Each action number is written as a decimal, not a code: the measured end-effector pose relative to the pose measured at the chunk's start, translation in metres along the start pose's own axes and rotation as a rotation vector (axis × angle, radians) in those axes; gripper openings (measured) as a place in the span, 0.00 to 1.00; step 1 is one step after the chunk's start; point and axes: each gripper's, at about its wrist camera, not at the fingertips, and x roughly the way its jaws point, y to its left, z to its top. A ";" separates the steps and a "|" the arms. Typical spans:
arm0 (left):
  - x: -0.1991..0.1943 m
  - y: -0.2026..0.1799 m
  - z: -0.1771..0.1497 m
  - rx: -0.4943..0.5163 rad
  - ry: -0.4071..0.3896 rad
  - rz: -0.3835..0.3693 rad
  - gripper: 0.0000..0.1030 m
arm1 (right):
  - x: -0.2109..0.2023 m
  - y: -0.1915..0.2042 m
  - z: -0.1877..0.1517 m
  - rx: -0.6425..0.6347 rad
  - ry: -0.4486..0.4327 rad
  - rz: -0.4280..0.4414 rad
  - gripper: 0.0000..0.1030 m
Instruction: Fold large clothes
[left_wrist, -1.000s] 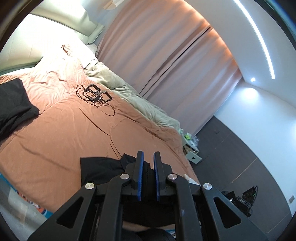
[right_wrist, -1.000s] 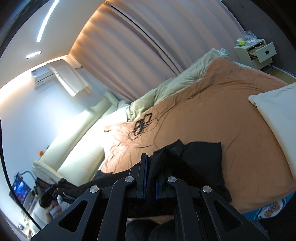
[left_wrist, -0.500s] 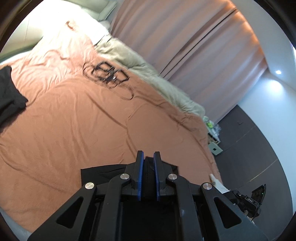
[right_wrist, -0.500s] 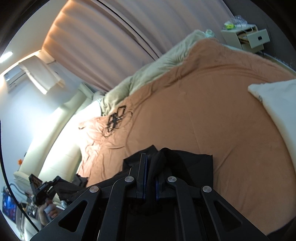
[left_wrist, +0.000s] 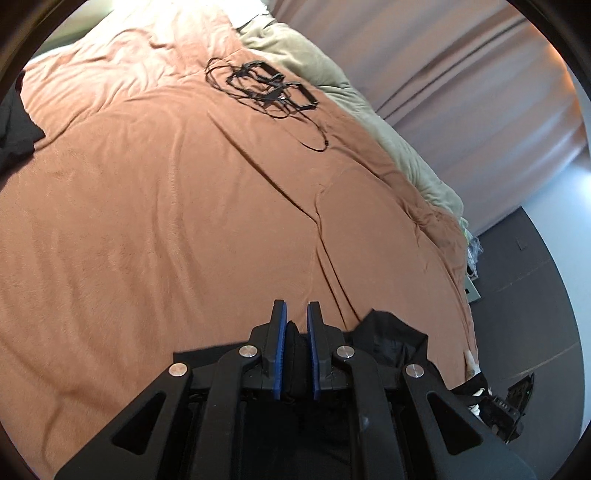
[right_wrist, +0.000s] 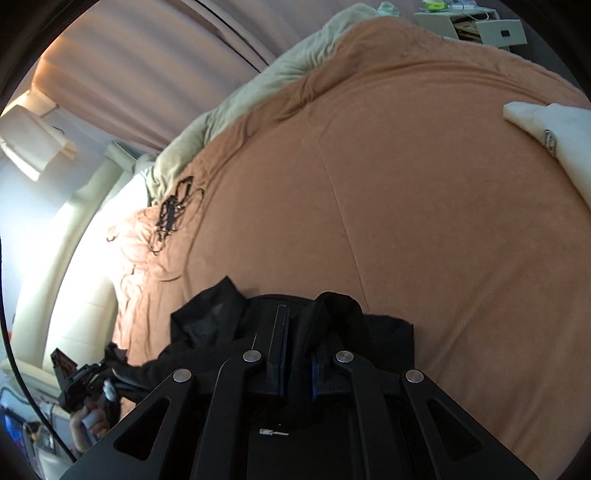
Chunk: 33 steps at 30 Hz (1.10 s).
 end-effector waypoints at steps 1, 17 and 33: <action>0.003 0.002 0.004 -0.001 -0.002 0.012 0.13 | 0.006 0.000 0.003 0.003 0.011 -0.001 0.11; -0.024 0.028 -0.002 -0.014 -0.041 0.070 0.90 | -0.006 0.004 0.002 -0.070 -0.010 -0.071 0.85; -0.051 0.055 -0.096 0.049 0.093 0.082 0.65 | -0.043 -0.041 -0.074 -0.085 0.084 -0.154 0.70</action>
